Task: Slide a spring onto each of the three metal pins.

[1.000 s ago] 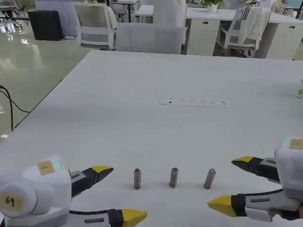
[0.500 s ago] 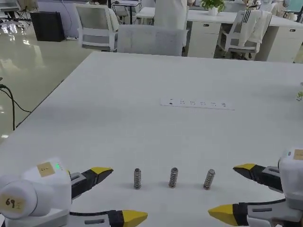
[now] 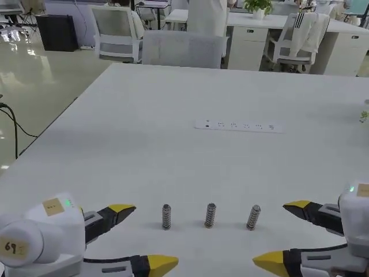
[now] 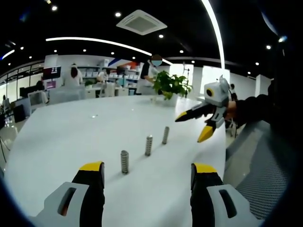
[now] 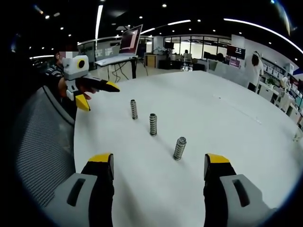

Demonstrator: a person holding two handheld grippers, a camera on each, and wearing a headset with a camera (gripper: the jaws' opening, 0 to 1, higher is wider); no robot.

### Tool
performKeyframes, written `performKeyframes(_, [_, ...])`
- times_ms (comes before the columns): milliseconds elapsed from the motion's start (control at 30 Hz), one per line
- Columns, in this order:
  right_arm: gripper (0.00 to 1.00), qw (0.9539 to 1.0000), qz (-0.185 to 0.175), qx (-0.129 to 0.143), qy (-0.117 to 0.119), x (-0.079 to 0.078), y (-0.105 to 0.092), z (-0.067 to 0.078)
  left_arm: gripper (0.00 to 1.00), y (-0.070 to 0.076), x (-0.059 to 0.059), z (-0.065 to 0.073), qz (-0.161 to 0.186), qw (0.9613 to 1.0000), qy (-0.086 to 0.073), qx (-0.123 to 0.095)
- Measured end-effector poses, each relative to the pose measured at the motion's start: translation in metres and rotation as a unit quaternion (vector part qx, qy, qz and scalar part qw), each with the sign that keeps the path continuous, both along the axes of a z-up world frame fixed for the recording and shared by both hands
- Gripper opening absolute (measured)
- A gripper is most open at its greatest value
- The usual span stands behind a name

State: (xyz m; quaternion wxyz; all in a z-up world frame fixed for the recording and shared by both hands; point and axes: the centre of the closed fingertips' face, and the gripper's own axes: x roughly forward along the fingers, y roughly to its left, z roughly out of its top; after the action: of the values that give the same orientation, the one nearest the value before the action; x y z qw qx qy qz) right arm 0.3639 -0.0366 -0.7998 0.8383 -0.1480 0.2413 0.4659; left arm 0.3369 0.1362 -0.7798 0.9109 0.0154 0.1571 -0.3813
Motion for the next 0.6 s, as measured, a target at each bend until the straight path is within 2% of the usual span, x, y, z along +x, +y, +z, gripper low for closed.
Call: performKeyframes(600, [0.79,0.9999,-0.011,0.001,0.009,0.0001,-0.0064,-0.0020,0.70,-0.0040,0.0014,0.0035,-0.001,1.0000,-0.001,0.004])
